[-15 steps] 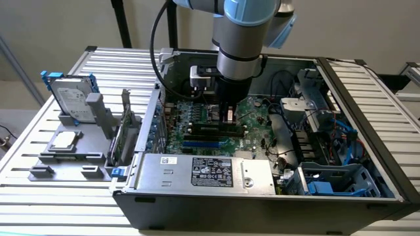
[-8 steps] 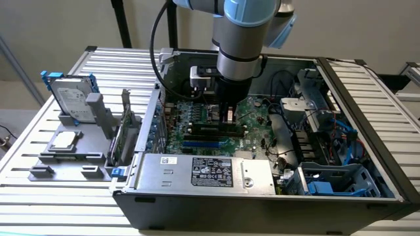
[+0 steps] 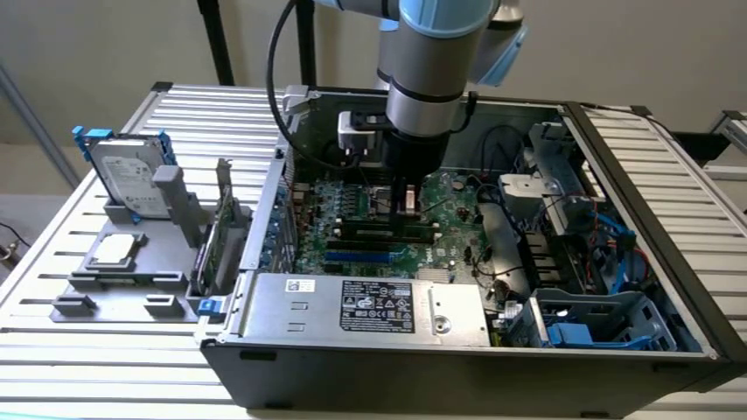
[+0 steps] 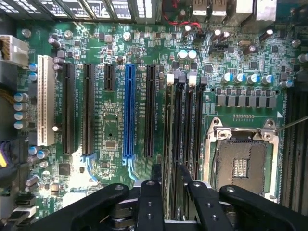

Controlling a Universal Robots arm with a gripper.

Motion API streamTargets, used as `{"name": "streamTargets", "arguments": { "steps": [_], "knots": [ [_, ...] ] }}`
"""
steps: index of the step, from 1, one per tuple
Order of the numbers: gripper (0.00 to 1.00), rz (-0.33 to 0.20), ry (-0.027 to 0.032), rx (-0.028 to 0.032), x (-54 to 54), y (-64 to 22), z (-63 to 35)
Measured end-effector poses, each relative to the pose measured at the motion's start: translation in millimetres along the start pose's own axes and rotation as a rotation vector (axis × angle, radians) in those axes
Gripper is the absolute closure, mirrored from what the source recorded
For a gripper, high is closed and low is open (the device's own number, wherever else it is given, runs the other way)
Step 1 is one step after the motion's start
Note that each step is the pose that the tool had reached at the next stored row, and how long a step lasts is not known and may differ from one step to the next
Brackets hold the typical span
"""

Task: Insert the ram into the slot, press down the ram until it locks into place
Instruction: 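Insert the ram into the slot, then press down the ram until it locks into place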

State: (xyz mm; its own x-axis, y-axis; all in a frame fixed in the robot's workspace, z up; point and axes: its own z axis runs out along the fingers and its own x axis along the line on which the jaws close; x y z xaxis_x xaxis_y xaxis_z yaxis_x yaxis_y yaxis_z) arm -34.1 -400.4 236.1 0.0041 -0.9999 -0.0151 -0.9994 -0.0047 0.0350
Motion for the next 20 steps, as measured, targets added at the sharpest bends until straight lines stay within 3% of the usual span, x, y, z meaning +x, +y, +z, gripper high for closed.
{"name": "streamTargets", "arguments": {
  "steps": [5,6,8,10,20],
  "knots": [
    [0.73,0.000,-0.0005,-0.0001,-0.2,2.4,-14.2],
    [0.74,0.000,-0.0006,-0.0001,-0.2,3.0,-14.8],
    [0.87,0.000,-0.0014,0.0000,-0.3,3.3,-14.8],
    [0.90,0.000,-0.0014,0.0000,-0.3,3.4,-14.9],
    [0.90,0.000,-0.0013,0.0000,-0.2,3.5,-14.9]
  ]
}}
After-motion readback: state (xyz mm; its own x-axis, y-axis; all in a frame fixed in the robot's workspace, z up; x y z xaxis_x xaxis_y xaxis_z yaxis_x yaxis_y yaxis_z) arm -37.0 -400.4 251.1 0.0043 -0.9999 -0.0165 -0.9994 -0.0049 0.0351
